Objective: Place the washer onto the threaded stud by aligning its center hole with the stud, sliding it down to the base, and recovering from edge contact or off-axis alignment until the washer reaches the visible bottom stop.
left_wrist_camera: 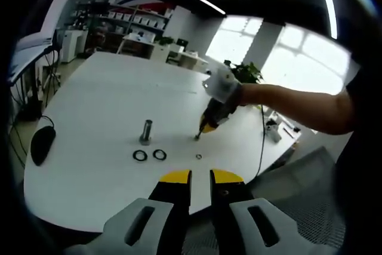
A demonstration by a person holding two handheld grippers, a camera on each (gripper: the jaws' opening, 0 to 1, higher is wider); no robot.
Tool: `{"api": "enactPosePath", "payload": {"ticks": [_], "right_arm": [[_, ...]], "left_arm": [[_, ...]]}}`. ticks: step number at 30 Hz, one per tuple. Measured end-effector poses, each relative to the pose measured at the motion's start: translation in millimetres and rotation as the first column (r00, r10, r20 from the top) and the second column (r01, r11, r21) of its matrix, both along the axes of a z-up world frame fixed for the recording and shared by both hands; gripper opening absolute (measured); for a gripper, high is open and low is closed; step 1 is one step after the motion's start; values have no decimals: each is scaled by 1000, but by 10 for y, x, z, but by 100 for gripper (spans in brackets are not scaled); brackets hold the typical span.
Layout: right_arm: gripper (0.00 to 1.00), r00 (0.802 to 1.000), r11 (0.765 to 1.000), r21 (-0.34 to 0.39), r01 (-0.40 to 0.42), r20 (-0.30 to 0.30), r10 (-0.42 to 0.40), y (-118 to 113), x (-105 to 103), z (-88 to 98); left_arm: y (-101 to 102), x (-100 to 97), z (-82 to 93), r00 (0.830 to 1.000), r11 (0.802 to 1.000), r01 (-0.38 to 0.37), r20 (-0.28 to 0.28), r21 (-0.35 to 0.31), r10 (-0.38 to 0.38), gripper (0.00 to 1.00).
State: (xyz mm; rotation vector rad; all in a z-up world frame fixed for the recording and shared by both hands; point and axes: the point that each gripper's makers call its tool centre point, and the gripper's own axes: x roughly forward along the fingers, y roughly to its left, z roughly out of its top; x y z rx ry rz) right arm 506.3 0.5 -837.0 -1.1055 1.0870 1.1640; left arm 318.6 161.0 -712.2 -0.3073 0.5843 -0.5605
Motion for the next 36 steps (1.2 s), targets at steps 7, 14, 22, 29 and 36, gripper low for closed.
{"api": "enactPosePath", "payload": {"ticks": [7, 14, 22, 29, 36], "right_arm": [[13, 1000, 1000, 5, 12, -12, -12, -16, 0, -120], [13, 1000, 1000, 3, 12, -20, -12, -17, 1, -164], [13, 1000, 1000, -6, 9, -29, -9, -21, 14, -205], [13, 999, 1000, -13, 7, -36, -7, -13, 2, -221], [15, 998, 1000, -18, 8, -56, -9, -21, 2, -223]], "left_arm": [[1, -3, -15, 1000, 1000, 1, -8, 3, -1, 10], [2, -7, -21, 1000, 1000, -2, -11, 4, 2, 10], [2, -6, -21, 1000, 1000, -1, -12, 4, 1, 10], [3, -7, -22, 1000, 1000, 0, -13, 4, 0, 10], [3, -6, -18, 1000, 1000, -1, -11, 3, 1, 10]]}}
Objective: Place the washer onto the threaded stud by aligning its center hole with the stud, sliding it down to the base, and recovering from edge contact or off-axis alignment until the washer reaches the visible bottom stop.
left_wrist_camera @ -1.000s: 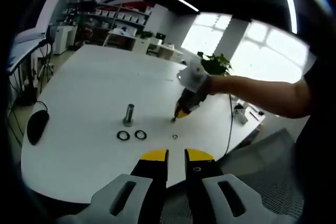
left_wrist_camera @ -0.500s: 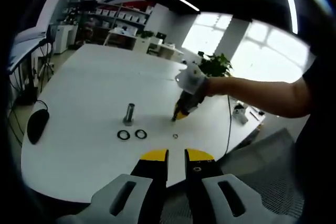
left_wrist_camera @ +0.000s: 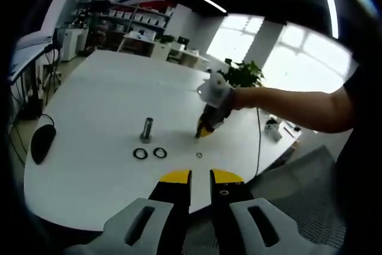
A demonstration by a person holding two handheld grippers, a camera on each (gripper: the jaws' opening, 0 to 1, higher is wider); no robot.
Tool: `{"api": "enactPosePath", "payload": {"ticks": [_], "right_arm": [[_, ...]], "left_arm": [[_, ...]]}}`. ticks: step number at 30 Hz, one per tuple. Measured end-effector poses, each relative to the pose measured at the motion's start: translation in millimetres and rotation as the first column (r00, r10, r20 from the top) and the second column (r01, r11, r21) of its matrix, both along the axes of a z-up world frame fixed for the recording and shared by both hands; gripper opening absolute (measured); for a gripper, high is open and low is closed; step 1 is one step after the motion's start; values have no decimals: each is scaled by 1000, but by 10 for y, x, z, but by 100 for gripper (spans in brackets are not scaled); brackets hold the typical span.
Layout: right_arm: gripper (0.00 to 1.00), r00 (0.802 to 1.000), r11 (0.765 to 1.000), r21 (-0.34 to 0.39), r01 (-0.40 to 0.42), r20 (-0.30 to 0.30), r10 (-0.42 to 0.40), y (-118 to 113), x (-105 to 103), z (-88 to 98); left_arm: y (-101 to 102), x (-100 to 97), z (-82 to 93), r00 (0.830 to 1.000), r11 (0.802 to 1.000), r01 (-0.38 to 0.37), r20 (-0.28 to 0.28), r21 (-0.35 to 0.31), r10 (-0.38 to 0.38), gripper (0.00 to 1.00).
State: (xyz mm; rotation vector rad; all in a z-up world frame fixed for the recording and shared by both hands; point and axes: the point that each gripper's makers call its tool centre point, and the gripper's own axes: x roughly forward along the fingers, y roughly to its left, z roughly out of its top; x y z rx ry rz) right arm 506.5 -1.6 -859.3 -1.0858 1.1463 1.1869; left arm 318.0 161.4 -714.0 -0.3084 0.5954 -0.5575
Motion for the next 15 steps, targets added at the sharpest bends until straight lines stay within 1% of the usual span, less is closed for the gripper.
{"api": "enactPosePath", "payload": {"ticks": [2, 4, 7, 11, 15], "right_arm": [[19, 999, 999, 18, 44, -2, -44, 2, 14, -14], [24, 998, 998, 17, 55, -2, -55, -14, 10, -11], [24, 999, 998, 26, 53, 11, -54, -32, 14, 13], [25, 997, 996, 56, 67, 32, -69, -21, 33, 122], [25, 993, 990, 118, 82, 80, -92, 16, 74, 299]], "left_arm": [[-1, -1, 1, 1000, 1000, 1, 0, 0, -1, 10], [-4, -3, -1, 1000, 1000, 1, -1, 0, -1, 10], [-7, -2, -2, 1000, 1000, 1, 0, 0, -1, 10], [-11, -1, -2, 1000, 1000, 4, 0, 1, -4, 10], [-11, 0, -2, 1000, 1000, 6, 0, 1, -6, 10]]}}
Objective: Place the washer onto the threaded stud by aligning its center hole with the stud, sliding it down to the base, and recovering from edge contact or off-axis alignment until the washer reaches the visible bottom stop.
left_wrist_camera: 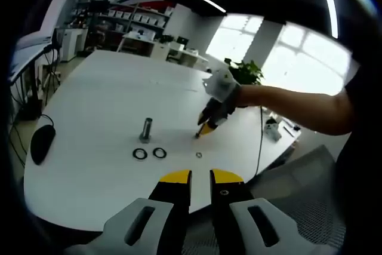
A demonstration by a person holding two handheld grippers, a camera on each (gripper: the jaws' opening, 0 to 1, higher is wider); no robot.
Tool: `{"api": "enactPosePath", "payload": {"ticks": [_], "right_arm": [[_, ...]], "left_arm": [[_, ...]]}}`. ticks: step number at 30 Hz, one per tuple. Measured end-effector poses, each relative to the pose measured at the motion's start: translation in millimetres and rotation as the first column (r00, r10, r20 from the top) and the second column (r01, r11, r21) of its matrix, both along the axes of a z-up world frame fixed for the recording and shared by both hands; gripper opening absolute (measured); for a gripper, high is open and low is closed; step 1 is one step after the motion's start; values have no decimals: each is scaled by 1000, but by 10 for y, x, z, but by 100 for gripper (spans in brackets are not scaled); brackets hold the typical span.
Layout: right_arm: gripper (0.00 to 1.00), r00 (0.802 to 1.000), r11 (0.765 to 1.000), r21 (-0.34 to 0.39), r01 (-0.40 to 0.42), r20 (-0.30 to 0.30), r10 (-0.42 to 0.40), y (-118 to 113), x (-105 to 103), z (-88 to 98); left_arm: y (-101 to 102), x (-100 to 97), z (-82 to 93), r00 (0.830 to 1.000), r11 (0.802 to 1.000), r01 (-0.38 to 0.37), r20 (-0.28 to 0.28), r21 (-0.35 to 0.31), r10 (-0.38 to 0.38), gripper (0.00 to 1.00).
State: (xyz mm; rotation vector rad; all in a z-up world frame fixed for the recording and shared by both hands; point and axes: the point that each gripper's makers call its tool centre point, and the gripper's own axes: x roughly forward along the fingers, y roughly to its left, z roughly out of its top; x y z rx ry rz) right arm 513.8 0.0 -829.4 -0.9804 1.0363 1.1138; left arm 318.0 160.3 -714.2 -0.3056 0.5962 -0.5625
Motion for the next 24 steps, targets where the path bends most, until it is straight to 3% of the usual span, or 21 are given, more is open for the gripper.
{"api": "enactPosePath", "payload": {"ticks": [6, 15, 20, 24], "right_arm": [[25, 998, 997, 71, 14, 61, -18, 29, -23, 310], [25, 996, 992, 117, -48, 82, 38, 72, -209, 648], [25, 995, 987, 137, -85, 64, 77, 156, -373, 721], [25, 993, 985, 124, -119, 39, 115, 199, -501, 666]], "left_arm": [[0, -2, 2, 1000, 1000, 1, 0, 0, -1, 10], [-1, -5, 7, 1000, 1000, 3, 2, -2, -2, 10], [0, -6, 8, 1000, 1000, 2, 3, -2, -2, 10], [1, -6, 9, 1000, 1000, 1, 5, -2, -1, 10]]}}
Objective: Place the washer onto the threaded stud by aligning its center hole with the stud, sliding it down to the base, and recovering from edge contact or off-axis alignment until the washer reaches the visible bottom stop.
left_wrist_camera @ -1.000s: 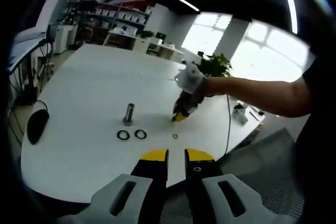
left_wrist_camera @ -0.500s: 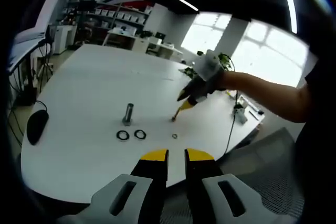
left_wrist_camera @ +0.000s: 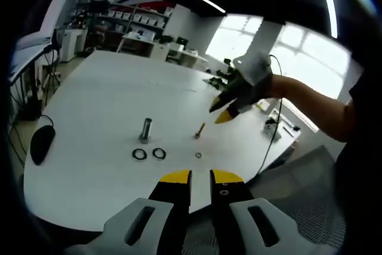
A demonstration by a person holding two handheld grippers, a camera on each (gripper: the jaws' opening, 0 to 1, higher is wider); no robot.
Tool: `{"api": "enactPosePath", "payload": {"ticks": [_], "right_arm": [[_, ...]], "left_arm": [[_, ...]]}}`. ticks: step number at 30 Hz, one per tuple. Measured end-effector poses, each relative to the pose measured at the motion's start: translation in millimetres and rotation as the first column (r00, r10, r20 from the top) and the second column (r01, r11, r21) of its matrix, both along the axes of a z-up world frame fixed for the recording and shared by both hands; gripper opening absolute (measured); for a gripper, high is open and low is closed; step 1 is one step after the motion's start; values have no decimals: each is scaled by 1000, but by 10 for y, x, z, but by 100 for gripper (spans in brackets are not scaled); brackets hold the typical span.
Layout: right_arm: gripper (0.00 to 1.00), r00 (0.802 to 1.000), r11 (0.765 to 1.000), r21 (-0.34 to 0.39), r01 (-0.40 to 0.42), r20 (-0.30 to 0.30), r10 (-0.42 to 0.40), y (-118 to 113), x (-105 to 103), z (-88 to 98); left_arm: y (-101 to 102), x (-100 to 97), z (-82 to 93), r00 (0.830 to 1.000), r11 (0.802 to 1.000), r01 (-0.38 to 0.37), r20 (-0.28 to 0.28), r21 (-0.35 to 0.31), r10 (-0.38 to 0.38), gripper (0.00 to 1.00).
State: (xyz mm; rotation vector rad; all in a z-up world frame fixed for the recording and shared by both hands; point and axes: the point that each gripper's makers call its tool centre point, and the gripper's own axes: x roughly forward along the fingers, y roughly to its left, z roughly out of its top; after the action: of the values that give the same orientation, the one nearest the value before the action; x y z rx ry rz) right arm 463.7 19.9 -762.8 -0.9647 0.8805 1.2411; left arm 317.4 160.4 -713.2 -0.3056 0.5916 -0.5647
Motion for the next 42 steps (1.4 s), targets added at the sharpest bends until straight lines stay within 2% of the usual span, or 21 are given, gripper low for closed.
{"api": "enactPosePath", "payload": {"ticks": [14, 23, 42], "right_arm": [[25, 997, 999, -32, -44, -61, 42, 142, -311, -321], [25, 992, 998, -59, -13, -123, 5, 96, -457, -620], [25, 986, 989, -137, 46, -150, -67, -38, -459, -995]], "left_arm": [[-2, 3, 3, 1000, 1000, -1, 0, -1, 1, 10], [-5, 0, -3, 1000, 1000, -3, -4, -2, 3, 10], [4, 5, 1, 1000, 1000, -6, -2, -4, 6, 10]]}}
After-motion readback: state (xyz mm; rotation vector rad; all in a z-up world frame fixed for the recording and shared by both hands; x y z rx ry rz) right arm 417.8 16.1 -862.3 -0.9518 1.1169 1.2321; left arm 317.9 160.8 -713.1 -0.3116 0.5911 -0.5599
